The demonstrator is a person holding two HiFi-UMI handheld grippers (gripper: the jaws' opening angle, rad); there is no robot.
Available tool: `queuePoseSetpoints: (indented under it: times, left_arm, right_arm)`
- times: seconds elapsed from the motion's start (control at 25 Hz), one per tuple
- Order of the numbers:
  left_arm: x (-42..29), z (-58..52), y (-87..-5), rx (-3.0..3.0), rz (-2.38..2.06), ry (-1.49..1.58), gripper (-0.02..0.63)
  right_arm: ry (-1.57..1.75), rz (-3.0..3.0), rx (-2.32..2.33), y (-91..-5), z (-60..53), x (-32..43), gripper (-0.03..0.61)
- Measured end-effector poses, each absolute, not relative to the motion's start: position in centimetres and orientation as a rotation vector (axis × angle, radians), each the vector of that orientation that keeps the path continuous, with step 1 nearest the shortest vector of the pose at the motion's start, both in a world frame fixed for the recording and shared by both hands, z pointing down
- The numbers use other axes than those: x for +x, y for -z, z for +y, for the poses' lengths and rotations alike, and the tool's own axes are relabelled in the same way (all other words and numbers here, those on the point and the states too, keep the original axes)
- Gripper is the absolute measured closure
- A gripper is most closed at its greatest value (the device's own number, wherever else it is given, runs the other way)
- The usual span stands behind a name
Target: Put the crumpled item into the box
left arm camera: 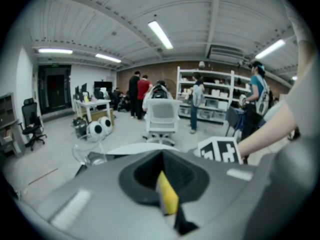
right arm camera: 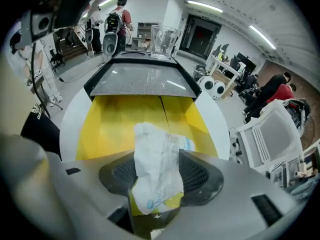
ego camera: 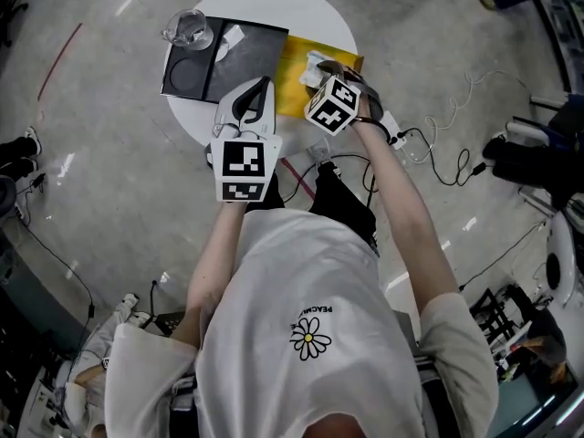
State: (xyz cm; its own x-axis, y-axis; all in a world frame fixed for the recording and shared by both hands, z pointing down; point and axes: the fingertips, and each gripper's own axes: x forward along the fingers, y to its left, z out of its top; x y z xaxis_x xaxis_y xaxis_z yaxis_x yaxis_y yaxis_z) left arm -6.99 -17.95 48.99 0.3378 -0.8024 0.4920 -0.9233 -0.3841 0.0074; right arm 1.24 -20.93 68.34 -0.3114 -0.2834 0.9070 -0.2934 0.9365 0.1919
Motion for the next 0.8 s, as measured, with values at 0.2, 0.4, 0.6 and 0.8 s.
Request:
queuePoseSetpoints:
  times: [0.2,0.4,0.6,0.8]
  left_arm:
    - [-6.8,-18.0,-49.1,2.325,-1.546,-0.594,0.614]
    - [-6.5,-17.6,-48.7,2.334,-1.547,-0.581,0.614]
    - [-6.4,-17.5,-48.5,2.348,-1.556,-0.566,0.614]
    - [-5.8,-18.2,-46.9,2.401,-1.579,-0.521,0.614]
  right_arm:
    - [-0.064,-1.929,0.357,-68.3,-20.2,0.8,0.278]
    - [-0.075,-1.959,0.345,-67.3,-19.7,0.6,0.256]
    - [-0.088,-2.032,0.413,-64.8,-20.3,0.2,0.25]
    - [-0.119,-2.207,0.523,-57.7,-22.6,-0.9,0.277]
